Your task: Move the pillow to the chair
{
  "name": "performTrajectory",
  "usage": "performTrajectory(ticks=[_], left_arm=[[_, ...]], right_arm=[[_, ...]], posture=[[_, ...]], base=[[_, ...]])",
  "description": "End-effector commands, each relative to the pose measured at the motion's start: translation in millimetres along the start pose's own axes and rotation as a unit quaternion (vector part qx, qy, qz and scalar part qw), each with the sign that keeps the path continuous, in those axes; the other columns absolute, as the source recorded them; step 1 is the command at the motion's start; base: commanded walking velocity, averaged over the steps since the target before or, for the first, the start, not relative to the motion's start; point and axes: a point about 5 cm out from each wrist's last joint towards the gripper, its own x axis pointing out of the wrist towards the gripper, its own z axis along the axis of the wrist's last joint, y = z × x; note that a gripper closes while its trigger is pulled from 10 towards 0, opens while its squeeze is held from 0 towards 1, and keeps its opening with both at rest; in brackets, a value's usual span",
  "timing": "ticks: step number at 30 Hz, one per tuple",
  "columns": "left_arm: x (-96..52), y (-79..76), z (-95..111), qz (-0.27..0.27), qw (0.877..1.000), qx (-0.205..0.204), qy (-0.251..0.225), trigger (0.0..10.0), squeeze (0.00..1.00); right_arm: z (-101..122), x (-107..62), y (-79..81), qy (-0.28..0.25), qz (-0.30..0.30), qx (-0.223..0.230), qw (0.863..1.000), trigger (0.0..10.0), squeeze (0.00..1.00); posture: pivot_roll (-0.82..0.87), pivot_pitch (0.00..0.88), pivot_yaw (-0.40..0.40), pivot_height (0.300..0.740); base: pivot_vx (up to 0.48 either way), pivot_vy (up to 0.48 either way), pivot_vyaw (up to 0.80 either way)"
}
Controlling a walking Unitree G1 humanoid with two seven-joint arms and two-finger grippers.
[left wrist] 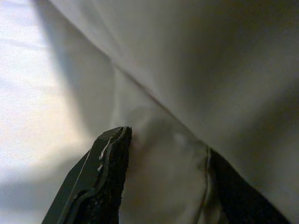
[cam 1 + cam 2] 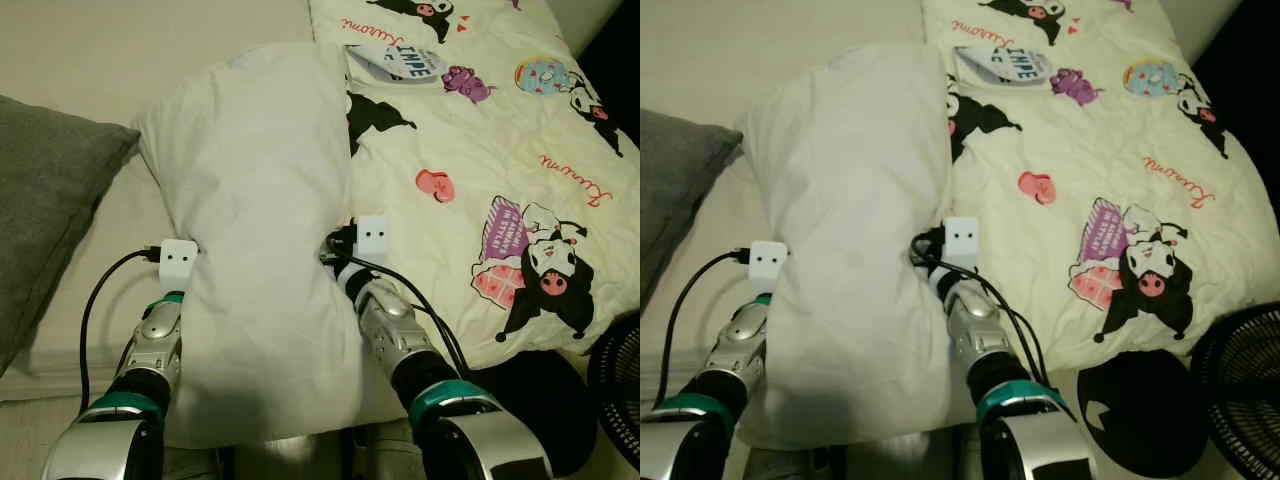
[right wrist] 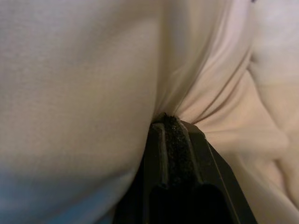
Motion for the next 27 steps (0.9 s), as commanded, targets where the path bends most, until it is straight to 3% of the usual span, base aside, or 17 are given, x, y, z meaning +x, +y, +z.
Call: performTrajectory(ticks=[1,2,3,4,6,7,9,15,20,24,27], left_arm=[[4.5,-35.0,1,-0.079,0.997,-0.022,-0.010,10.0,0.00],[4.5,-35.0,1,-0.079,0.997,-0.022,-0.010,10.0,0.00],[10.8,-43.6,24,-0.097,0.992,-0.049,-0.063,10.0,0.00],[10.8,-43.6,24,-0.097,0.992,-0.049,-0.063,10.0,0.00],[13.1,-50.5,43,-0.117,0.984,-0.076,-0.108,10.0,0.00],[13.1,-50.5,43,-0.117,0.984,-0.076,-0.108,10.0,0.00],[12.4,-58.6,54,-0.138,0.978,-0.068,-0.140,10.0,0.00],[11.2,-66.4,68,-0.149,0.971,-0.075,-0.174,10.0,0.00],[2.9,-74.7,80,-0.177,0.961,-0.073,-0.202,10.0,0.00],[-7.4,-72.6,81,-0.164,0.963,-0.046,-0.211,10.0,0.00],[-10.8,-68.3,82,-0.147,0.965,-0.041,-0.215,10.0,0.00]], right_arm=[[-22,1.8,54.9,0.038,0.093,0.036,0.994,10.0,0.00],[-22,1.8,54.9,0.038,0.093,0.036,0.994,10.0,0.00],[-14,3.8,62.6,0.027,0.121,0.066,0.990,10.0,0.00],[-14,3.8,62.6,0.027,0.121,0.066,0.990,10.0,0.00],[-8,4.5,70.9,0.034,0.167,0.120,0.978,10.0,0.00],[-8,4.5,70.9,0.034,0.167,0.120,0.978,10.0,0.00],[-6,2.3,78.0,0.055,0.223,0.124,0.965,10.0,0.00],[-5,-6.6,79.3,0.047,0.258,0.106,0.959,10.0,0.00],[14,-10.1,60.4,-0.005,0.214,0.132,0.968,10.0,0.00],[35,-13.9,40.8,-0.052,0.171,0.128,0.975,10.0,0.00],[45,-15.8,35.0,-0.074,0.159,0.126,0.976,10.0,0.00]], posture=[[-0.04,0.240,-0.005,0.591],[-0.04,0.240,-0.005,0.591],[-0.03,0.225,-0.005,0.591],[-0.03,0.225,-0.005,0.591],[-0.03,0.205,-0.011,0.591],[-0.03,0.205,-0.011,0.591],[-0.02,0.182,-0.011,0.591],[-0.01,0.152,0.000,0.591],[0.00,0.108,0.021,0.591],[0.01,0.076,0.028,0.591],[0.02,0.065,0.027,0.591]], base=[[0.000,0.000,0.00],[0.000,0.000,0.00],[0.000,0.000,0.00],[0.000,0.000,0.00],[0.000,0.000,0.00],[0.000,0.000,0.00],[0.000,0.000,0.00],[0.000,0.000,0.00],[0.000,0.000,0.00],[0.000,0.000,0.00],[0.000,0.000,0.00]])
